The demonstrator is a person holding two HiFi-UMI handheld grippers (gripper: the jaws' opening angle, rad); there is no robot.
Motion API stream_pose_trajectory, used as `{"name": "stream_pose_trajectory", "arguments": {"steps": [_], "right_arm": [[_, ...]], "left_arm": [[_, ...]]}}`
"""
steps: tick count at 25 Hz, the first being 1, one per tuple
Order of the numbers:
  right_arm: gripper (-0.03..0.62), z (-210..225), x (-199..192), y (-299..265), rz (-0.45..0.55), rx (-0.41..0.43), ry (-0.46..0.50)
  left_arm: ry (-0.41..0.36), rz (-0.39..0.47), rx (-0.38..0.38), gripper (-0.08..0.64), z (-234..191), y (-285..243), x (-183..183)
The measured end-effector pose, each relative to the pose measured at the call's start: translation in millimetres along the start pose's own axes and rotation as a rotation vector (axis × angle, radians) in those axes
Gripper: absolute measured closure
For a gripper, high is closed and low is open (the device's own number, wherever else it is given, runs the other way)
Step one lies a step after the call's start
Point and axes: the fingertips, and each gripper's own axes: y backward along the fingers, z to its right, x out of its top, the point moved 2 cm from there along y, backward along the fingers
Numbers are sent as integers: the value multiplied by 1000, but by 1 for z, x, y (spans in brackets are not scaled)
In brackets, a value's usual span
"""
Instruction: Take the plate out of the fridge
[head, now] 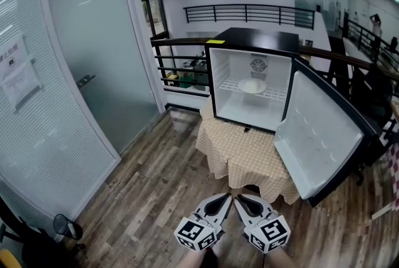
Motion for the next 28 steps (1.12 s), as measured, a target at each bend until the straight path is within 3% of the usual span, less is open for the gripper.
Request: {"name": "stream_pose_trajectory", "arguments": {"steps": [15,28], "right_arm": [[540,64,17,-123,20,-131,-25],[540,102,15,-185,35,-291,-79]], "left_arm": [[-9,-20,-125,549,-121,-72,24],[6,-52,-272,549,-184,-115,26]]}}
